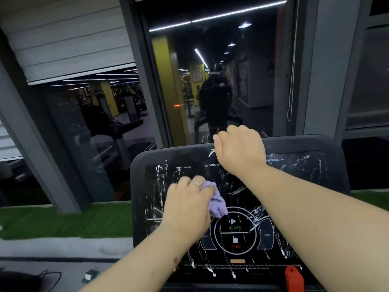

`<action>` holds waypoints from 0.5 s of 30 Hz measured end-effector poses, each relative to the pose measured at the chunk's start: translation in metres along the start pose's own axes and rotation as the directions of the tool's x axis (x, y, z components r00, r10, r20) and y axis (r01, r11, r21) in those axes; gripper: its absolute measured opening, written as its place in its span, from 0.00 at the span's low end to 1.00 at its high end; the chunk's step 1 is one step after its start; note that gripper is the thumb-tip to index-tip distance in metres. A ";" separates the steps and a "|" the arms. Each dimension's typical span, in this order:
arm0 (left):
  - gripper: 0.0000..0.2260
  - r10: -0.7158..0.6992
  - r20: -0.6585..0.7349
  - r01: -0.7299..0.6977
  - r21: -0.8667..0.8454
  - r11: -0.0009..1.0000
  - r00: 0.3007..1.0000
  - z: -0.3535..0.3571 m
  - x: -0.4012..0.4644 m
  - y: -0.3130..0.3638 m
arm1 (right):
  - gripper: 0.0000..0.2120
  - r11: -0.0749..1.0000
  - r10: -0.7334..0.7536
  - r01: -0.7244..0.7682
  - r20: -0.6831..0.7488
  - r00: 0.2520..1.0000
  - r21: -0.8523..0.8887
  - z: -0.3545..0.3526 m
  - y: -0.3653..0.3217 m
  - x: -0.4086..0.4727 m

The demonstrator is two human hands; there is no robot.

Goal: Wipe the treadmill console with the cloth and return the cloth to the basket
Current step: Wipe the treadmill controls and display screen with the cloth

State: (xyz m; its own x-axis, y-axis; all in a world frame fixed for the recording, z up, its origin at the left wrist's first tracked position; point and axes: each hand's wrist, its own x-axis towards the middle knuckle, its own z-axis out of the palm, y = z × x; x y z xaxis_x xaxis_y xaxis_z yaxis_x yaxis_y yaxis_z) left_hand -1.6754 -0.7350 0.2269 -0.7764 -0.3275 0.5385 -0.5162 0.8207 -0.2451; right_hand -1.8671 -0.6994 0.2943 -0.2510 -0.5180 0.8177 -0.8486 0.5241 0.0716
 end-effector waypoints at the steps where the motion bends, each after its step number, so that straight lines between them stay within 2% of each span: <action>1: 0.19 -0.069 -0.008 0.069 -0.025 0.997 0.998 -0.003 0.009 -0.007 | 0.22 1.000 0.003 -0.003 -0.003 1.000 0.004 0.000 0.000 0.000; 3: 0.21 -0.242 -0.064 0.234 -0.114 0.966 0.968 -0.009 0.022 -0.016 | 0.22 1.000 0.004 -0.004 -0.006 1.000 0.008 0.000 0.000 0.001; 4: 0.22 -0.257 -0.079 0.245 -0.131 0.961 0.963 -0.009 0.021 -0.015 | 0.22 1.000 0.003 -0.003 -0.005 1.000 0.006 0.000 0.000 0.000; 8: 0.16 0.033 0.023 -0.034 0.013 0.999 0.999 0.000 -0.002 0.009 | 0.23 1.000 -0.008 0.008 0.004 1.000 -0.004 0.000 0.000 0.000; 10: 0.15 0.008 0.015 -0.007 -0.031 1.000 1.000 -0.002 0.007 0.001 | 0.23 1.000 -0.004 0.004 0.004 1.000 -0.006 -0.001 0.000 0.000; 13: 0.18 -0.182 -0.021 0.178 -0.113 0.977 0.983 -0.009 0.017 -0.006 | 0.22 1.000 -0.002 0.002 0.010 1.000 -0.012 -0.001 0.000 0.001; 15: 0.21 -0.112 0.022 0.114 -0.082 0.990 0.993 -0.006 0.009 0.004 | 0.22 1.000 -0.007 0.007 0.007 1.000 -0.006 -0.001 0.000 0.000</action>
State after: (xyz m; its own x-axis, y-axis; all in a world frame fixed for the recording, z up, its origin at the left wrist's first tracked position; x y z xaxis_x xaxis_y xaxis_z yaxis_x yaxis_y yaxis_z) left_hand -1.6821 -0.7317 0.2354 -0.7212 -0.4275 0.5451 -0.5695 0.8139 -0.1151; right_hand -1.8666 -0.6991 0.2952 -0.2483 -0.5267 0.8130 -0.8474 0.5246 0.0811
